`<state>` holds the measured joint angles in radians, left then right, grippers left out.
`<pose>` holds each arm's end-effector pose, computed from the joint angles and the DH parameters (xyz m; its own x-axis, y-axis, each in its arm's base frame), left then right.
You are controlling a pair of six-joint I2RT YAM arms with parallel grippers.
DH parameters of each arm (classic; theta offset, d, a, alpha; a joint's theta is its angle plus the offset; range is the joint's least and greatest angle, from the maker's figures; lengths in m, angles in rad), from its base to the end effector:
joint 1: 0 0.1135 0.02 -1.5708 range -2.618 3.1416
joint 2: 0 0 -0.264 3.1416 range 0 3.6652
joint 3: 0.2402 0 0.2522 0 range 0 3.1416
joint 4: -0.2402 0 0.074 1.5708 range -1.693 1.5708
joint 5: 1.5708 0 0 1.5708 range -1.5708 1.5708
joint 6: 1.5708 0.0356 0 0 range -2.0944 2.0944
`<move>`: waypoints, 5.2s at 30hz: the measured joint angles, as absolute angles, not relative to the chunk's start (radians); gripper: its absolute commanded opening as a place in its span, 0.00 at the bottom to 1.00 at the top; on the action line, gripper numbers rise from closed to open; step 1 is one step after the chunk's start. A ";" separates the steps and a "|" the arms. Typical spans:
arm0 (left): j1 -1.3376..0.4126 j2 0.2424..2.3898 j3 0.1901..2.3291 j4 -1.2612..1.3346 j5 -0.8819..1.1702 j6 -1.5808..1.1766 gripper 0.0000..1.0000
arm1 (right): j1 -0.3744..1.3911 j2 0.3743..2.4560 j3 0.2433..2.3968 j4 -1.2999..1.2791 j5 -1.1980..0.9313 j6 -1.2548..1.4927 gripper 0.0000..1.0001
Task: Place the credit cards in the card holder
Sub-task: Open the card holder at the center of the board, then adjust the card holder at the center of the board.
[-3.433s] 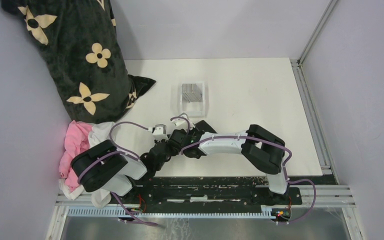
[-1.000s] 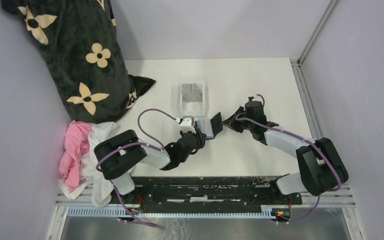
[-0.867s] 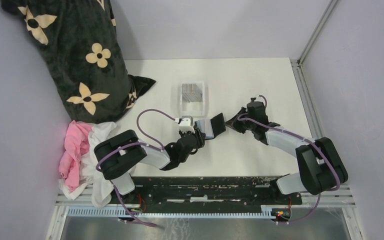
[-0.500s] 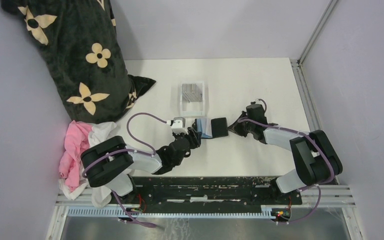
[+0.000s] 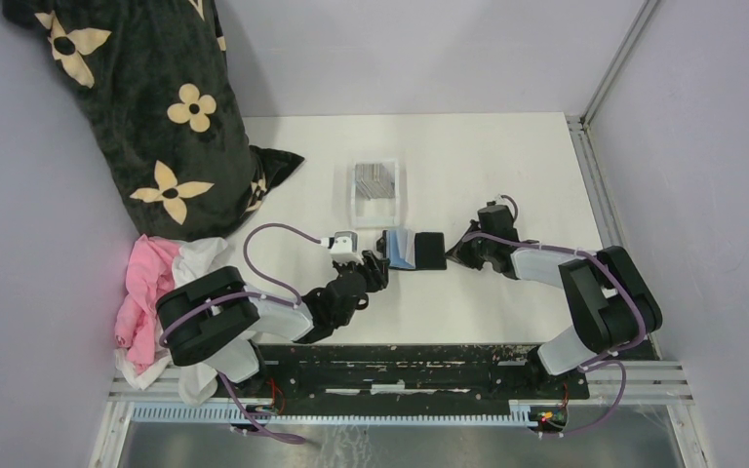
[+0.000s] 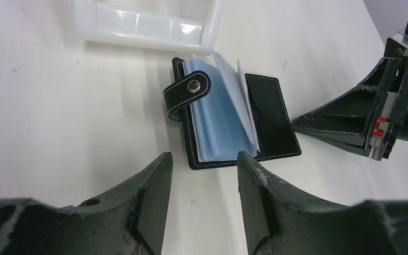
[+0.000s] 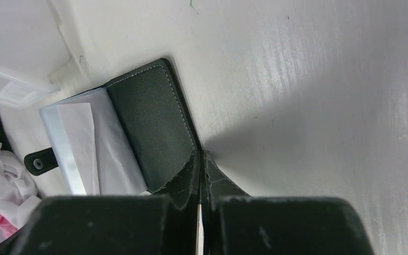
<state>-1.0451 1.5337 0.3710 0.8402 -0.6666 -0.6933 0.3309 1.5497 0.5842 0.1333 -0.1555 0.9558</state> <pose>0.1491 -0.2132 0.1440 -0.3687 -0.3654 -0.8547 0.1949 0.8687 -0.4554 0.2599 0.0951 0.1294 -0.7462 0.5969 -0.2949 0.3291 0.7157 0.6160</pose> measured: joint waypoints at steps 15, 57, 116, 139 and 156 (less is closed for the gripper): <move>-1.045 1.466 0.379 0.813 -0.735 -0.601 0.65 | 0.331 1.547 0.863 -0.168 -0.024 0.696 0.30; -0.836 1.877 0.622 0.921 -0.381 -0.425 0.59 | 0.756 1.493 0.772 -0.299 0.318 0.707 0.01; -1.152 1.649 0.428 0.915 -0.684 -0.429 0.50 | 0.460 1.711 1.082 -0.307 0.224 0.535 0.22; -0.947 1.929 0.619 0.950 -0.526 -0.421 0.43 | 0.437 1.840 1.106 -0.262 0.217 0.535 0.22; -1.053 1.990 0.656 1.037 -0.333 -0.445 0.42 | 0.406 1.840 1.092 -0.224 0.185 0.535 0.23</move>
